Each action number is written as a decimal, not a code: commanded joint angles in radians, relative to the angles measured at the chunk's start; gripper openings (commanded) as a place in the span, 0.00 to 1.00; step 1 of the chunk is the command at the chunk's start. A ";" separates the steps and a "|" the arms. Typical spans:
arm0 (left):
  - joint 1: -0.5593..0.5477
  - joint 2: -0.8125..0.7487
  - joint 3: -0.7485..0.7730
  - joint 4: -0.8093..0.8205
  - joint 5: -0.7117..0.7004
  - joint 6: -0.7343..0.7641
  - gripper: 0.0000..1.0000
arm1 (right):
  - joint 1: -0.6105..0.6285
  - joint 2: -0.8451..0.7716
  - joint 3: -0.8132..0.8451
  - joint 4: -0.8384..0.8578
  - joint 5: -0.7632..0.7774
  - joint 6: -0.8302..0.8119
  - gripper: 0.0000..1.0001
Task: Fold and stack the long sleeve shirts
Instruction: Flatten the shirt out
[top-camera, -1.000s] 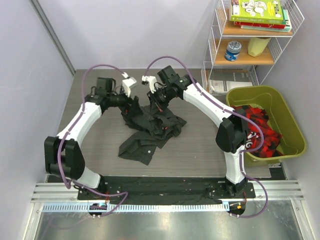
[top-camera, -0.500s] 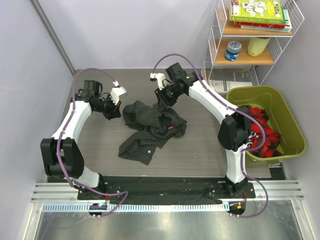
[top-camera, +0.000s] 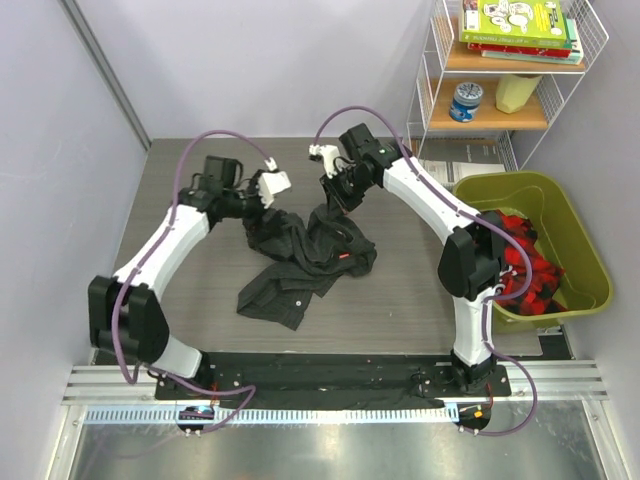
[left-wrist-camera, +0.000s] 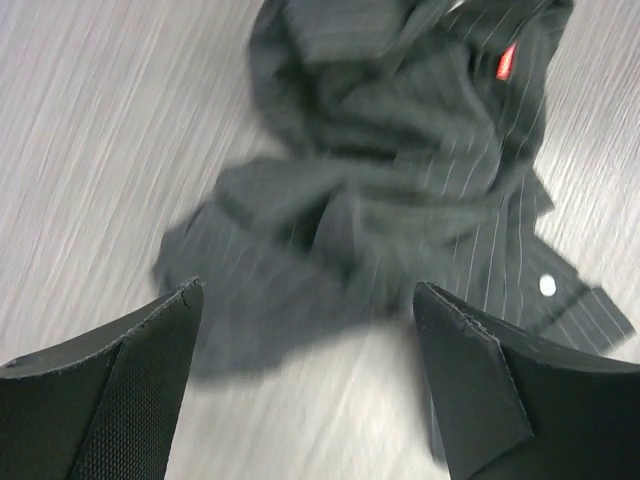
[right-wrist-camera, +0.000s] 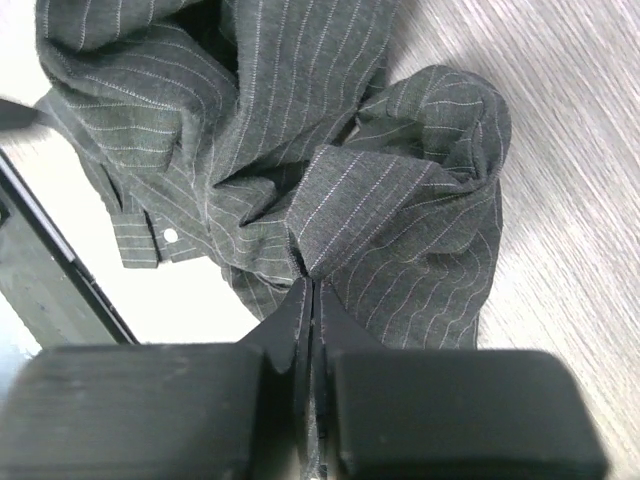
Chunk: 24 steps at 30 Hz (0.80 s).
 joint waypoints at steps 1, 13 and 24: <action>-0.066 0.133 0.052 0.119 -0.092 0.029 0.86 | -0.018 -0.021 -0.005 0.000 0.058 -0.002 0.01; 0.203 0.235 0.148 0.009 -0.302 0.165 0.00 | -0.198 -0.070 -0.123 0.177 0.293 0.041 0.01; 0.223 0.130 0.172 -0.202 -0.104 0.002 0.94 | -0.233 -0.168 -0.151 0.073 0.097 -0.065 0.63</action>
